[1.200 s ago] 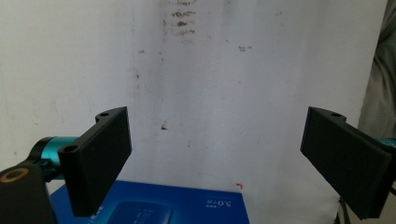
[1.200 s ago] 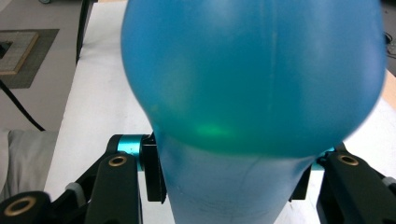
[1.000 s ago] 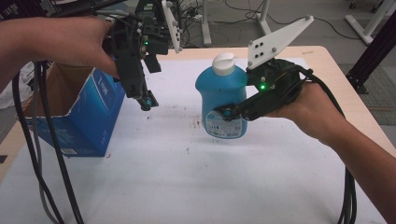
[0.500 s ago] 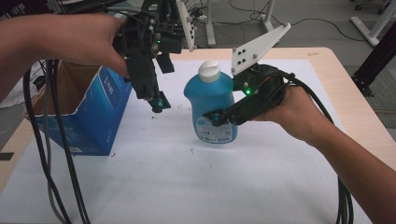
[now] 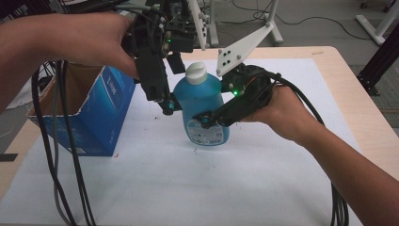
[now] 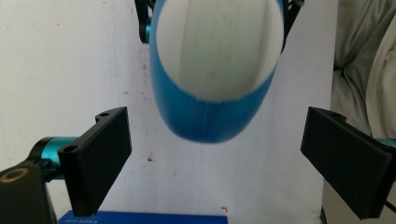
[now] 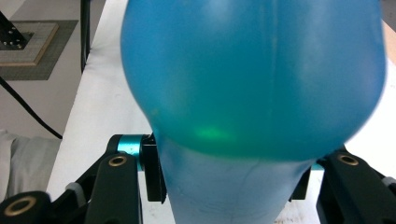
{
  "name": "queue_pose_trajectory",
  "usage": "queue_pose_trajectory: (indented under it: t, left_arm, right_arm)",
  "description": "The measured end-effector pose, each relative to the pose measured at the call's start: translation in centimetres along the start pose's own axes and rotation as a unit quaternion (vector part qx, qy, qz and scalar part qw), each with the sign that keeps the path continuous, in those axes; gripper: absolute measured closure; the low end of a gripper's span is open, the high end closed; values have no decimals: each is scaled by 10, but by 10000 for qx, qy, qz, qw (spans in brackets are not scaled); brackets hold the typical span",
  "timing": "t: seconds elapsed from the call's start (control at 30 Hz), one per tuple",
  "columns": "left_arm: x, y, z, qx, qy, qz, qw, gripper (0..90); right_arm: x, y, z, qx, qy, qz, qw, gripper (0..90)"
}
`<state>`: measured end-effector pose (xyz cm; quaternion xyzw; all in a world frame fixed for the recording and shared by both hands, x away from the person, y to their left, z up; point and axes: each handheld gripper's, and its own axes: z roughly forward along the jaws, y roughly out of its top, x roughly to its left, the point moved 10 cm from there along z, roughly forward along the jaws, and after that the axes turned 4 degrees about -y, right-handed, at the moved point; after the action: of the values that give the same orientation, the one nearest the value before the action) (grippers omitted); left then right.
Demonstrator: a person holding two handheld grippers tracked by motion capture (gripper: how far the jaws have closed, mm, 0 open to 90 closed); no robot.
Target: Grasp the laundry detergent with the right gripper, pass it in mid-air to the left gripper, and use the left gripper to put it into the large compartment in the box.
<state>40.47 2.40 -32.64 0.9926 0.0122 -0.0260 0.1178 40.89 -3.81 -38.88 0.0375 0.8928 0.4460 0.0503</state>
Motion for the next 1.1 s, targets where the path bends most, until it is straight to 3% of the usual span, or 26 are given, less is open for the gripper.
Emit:
queue_pose_trajectory:
  t: [0.43,0.93,1.0,1.1]
  left_arm:
    - [0,17,2,-116,-67,85,9999,87]
    - [2,17,11,-8,-149,43,9999,89]
    - [3,17,11,-24,-154,25,9999,89]
    - [3,18,10,-70,-165,52,9998,97]
  right_arm:
    - [6,8,3,-65,92,14,9999,455]
    - [7,14,3,-100,101,28,9999,455]
    - [6,15,3,-147,112,-55,9998,455]
    - [7,14,2,-87,92,44,9999,455]
